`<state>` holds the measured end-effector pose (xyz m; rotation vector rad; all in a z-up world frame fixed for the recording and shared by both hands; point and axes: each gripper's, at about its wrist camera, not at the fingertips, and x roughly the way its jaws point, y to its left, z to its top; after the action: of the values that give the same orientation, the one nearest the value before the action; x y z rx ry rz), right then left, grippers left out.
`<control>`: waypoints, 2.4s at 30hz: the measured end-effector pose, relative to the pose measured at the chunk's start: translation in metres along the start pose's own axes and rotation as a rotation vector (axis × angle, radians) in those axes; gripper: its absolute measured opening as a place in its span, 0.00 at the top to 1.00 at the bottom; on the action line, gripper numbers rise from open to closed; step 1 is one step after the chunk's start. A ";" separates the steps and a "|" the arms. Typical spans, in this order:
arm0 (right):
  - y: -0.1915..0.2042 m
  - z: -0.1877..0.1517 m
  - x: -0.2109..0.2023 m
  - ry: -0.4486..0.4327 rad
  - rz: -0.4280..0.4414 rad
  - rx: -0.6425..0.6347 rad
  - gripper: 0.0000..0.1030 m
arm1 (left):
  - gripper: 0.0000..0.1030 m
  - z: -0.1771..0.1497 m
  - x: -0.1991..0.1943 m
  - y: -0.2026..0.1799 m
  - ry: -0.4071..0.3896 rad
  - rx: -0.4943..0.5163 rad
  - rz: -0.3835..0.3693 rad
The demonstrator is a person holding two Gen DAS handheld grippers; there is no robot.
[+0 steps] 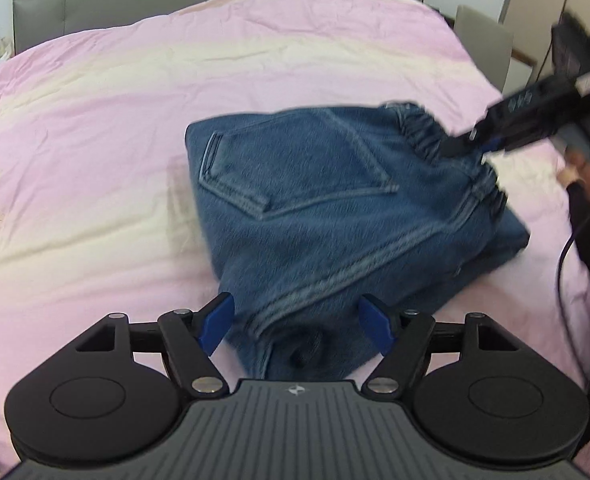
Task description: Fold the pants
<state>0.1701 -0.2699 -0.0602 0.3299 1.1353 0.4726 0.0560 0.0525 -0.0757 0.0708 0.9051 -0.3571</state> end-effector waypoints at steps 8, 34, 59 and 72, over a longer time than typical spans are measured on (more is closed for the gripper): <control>0.024 -0.005 -0.052 -0.091 0.049 -0.026 0.96 | 0.44 -0.013 0.025 -0.010 0.057 0.018 0.127; -0.035 -0.027 -0.034 -0.053 0.016 0.174 0.48 | 0.72 -0.014 -0.044 0.028 0.040 -0.149 0.012; -0.068 -0.003 0.036 -0.073 0.205 0.307 0.81 | 0.70 0.036 0.000 0.032 0.055 -0.347 0.040; 0.008 0.072 -0.068 -0.179 0.107 0.095 0.85 | 0.70 0.057 -0.013 0.033 -0.046 -0.362 0.022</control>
<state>0.2123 -0.2995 0.0248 0.5077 0.9711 0.4741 0.1032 0.0752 -0.0330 -0.2596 0.9107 -0.1694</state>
